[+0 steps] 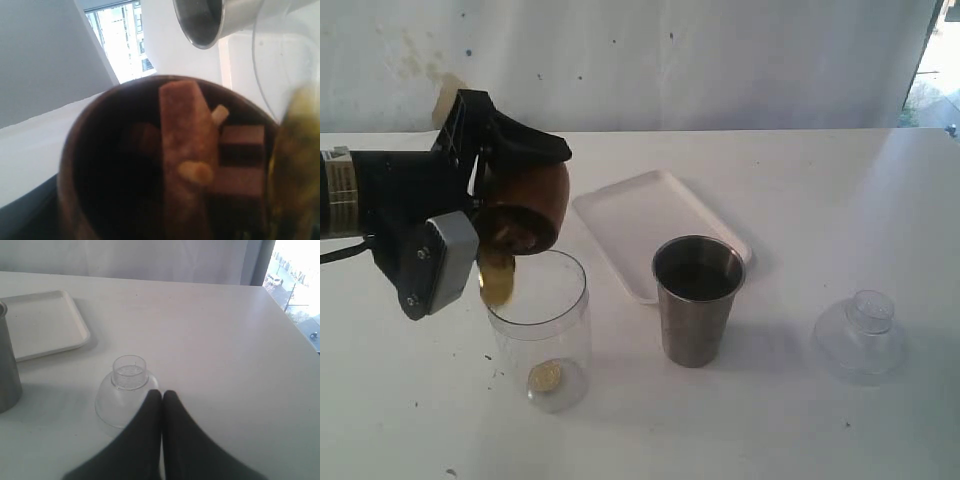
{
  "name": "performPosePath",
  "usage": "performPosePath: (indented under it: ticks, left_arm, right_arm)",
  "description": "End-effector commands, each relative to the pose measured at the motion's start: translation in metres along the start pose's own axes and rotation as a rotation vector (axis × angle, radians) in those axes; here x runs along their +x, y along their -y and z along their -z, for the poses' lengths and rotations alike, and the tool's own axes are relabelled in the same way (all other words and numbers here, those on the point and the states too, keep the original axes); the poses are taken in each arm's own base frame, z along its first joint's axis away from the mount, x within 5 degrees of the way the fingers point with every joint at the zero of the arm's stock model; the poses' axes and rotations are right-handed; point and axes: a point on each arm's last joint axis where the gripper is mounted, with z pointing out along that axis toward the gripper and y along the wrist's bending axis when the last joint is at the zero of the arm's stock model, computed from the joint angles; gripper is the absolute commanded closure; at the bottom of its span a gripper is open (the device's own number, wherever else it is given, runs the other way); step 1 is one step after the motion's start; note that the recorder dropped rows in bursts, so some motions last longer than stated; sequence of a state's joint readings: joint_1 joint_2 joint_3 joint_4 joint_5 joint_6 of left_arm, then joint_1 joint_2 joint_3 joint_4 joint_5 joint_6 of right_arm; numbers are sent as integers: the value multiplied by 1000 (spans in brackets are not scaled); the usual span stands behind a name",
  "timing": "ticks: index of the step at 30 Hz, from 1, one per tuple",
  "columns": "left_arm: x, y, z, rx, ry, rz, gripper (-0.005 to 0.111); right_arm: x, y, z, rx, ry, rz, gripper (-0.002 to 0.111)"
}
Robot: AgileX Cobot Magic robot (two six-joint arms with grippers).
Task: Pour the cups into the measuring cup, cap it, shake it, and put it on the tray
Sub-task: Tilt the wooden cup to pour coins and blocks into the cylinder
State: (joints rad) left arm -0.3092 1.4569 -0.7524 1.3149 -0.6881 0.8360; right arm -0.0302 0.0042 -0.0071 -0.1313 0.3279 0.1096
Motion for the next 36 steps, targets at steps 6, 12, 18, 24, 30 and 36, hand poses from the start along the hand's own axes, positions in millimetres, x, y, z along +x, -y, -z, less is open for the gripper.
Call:
performPosePath:
  ticks: [6,12,18,24,30,36]
  left_arm:
    - [0,-5,0,-37,-1,48,107]
    - [3,-4,0,-22,-37,-27,107]
    - [4,-7,0,-54,-48,-93,107]
    - [3,-8,0,-65,-38,-84,107]
    - [1,-12,0,-114,-8,-46,107]
    - [5,-8,0,-62,-60,-31,107]
  right_arm:
    - [1,0,0,-2,7,-1,108]
    - [1,0,0,-2,7,-1,108]
    - [1,0,0,-2,7,-1,108]
    - [1,0,0,-2,7,-1,108]
    - [1,0,0,-2,7,-1,108]
    - [1,0,0,-2,7,-1,108]
